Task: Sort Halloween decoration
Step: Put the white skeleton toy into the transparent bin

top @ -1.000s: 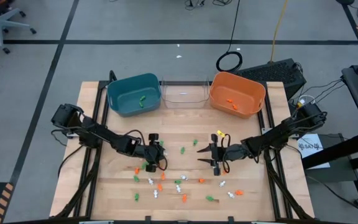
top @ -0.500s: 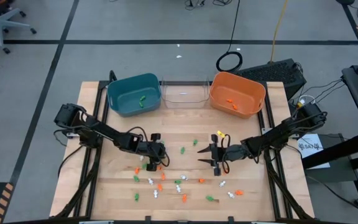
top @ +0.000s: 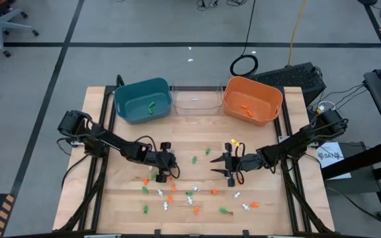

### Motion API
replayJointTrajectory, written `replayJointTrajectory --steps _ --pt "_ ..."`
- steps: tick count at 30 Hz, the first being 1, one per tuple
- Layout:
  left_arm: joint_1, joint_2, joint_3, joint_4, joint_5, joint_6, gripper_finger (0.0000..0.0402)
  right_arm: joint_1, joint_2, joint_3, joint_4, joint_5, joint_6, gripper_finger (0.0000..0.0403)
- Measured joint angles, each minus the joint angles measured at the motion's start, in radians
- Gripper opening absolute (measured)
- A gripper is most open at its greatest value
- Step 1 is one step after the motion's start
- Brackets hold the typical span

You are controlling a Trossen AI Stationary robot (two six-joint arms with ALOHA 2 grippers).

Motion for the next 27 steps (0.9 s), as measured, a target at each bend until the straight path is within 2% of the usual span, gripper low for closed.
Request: replayJointTrajectory --steps 13,18,24,27 --pt "-0.109 -0.076 0.024 -0.001 -0.173 0.032 0.0031 0.001 0.000 0.000 0.000 0.000 0.000 0.0139" --pt "-0.154 -0.077 0.080 0.003 -0.231 0.204 0.0031 0.001 0.000 0.000 0.000 0.000 0.000 0.0139" --pt "-0.194 -0.078 0.156 0.005 -0.368 0.436 0.0031 0.001 0.000 0.000 0.000 0.000 0.001 0.0139" --pt "-0.204 -0.079 0.187 0.008 -0.400 0.546 0.0031 0.001 0.000 0.000 0.000 0.000 0.001 0.0139"
